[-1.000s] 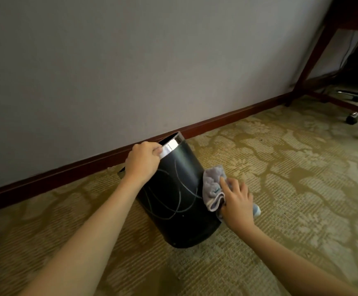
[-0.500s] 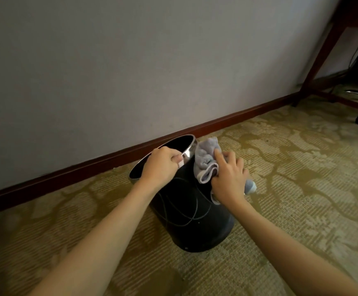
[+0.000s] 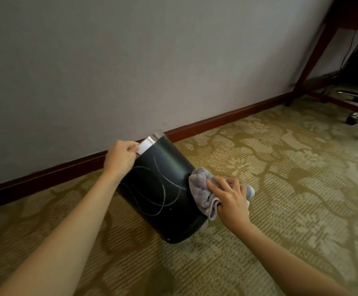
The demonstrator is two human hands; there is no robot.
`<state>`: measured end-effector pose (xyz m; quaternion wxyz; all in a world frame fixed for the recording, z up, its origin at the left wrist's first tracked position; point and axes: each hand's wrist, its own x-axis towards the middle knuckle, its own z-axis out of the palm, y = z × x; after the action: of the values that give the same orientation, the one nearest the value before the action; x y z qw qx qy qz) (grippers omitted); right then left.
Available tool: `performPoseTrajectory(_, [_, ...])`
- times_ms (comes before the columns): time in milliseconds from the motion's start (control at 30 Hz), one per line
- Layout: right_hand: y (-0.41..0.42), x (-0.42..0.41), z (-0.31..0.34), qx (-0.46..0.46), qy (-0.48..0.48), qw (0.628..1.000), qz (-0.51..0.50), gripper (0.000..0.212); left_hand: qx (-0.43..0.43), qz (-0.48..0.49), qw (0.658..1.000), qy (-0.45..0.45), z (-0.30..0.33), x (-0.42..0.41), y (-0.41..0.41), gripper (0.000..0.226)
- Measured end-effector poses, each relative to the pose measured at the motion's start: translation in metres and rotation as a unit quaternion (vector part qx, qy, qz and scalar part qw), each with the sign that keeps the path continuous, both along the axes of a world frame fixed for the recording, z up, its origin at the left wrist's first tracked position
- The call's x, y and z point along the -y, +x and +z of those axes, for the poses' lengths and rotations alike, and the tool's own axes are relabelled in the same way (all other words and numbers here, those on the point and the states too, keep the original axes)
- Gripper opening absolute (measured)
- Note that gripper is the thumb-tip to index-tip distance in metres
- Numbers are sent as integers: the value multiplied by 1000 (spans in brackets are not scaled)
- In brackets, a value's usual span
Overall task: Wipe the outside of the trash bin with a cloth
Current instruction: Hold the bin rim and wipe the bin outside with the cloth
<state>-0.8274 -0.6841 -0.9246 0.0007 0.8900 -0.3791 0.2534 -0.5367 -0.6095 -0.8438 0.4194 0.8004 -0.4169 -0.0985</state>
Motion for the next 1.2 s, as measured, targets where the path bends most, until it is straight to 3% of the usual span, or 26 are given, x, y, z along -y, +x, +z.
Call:
performPoseTrajectory(167, [5,2,5,-10,-20,999,27,54,-68,37,997,-12,-14,-25,16,29])
performPoseTrajectory(300, [27,2,19,19,-15,999,36,52,-36,30,999,-25,-11,-29,3,24])
performPoseTrajectory(467, [76,-3,53,117,-54,991,34,43,29,-40,998,-45,1,-14,-36,24])
performPoseTrajectory(567, [83,-1,61,153,-68,986,26,49,56,-53,996,-37,5,-4,-48,22])
performPoseTrajectory(667, [70,-1,47,133,-76,988,27,45,53,-62,996,-33,5,-2,-45,25])
performPoseTrajectory(867, [37,2,18,28,-121,990,72,60,9,-47,999,-20,2,-5,-23,25])
performPoseTrajectory(1200, [-14,2,-5,-38,7,999,-19,53,-73,13,997,-15,-9,-17,4,25])
